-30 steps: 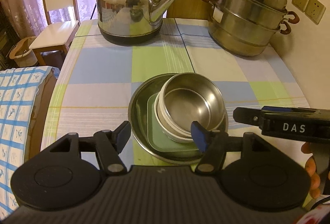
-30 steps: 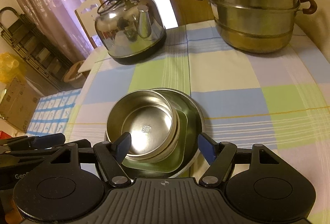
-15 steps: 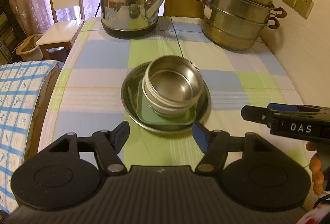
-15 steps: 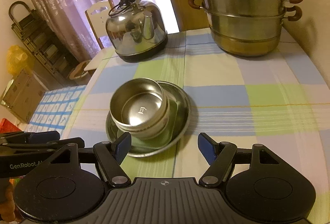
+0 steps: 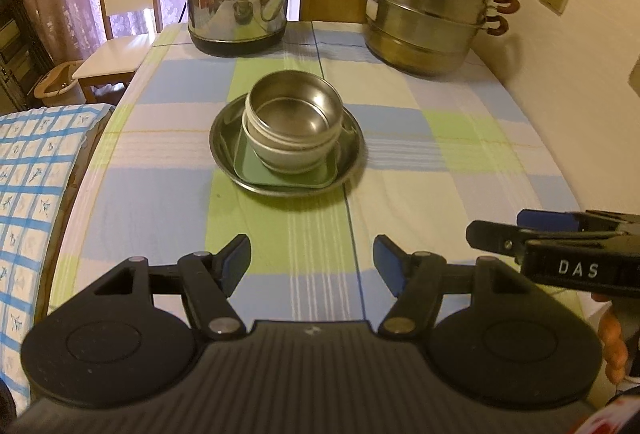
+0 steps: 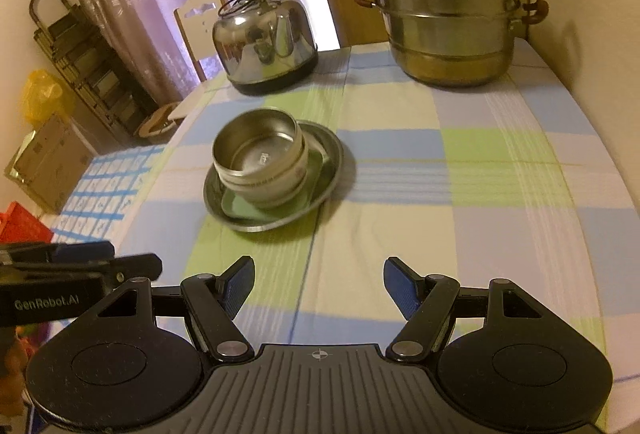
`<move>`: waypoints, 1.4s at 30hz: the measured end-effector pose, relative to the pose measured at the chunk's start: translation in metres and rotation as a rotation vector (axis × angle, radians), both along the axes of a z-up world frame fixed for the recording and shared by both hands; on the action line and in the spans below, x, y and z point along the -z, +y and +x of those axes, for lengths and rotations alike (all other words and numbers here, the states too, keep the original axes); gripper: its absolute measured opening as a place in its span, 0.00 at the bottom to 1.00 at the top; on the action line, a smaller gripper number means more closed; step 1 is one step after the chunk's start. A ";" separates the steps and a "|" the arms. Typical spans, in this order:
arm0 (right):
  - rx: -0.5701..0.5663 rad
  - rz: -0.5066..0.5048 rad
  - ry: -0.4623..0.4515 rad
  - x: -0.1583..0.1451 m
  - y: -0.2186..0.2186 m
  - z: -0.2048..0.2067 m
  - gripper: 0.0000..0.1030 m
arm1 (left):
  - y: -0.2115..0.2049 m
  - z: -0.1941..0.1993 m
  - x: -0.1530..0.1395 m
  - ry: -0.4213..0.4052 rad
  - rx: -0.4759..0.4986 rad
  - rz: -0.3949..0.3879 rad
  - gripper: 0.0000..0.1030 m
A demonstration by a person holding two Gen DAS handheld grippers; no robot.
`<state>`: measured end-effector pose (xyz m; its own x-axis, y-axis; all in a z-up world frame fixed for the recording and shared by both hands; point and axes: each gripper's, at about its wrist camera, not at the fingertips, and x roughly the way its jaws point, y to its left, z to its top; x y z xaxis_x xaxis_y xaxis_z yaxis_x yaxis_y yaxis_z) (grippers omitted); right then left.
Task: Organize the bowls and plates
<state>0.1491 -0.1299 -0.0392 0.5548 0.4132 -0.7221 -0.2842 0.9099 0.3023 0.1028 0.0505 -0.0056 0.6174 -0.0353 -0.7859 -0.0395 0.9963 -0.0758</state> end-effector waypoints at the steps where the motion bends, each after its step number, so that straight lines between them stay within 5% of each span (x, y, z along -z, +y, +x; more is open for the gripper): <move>1: -0.002 0.000 0.001 0.001 -0.003 -0.007 0.69 | -0.004 -0.006 0.000 0.001 -0.001 0.002 0.64; 20: -0.051 -0.015 0.007 0.005 -0.044 -0.082 0.69 | -0.051 -0.085 0.005 0.012 -0.025 -0.004 0.66; 42: -0.019 -0.009 0.013 -0.002 -0.042 -0.091 0.69 | -0.051 -0.083 -0.004 0.008 0.036 0.002 0.67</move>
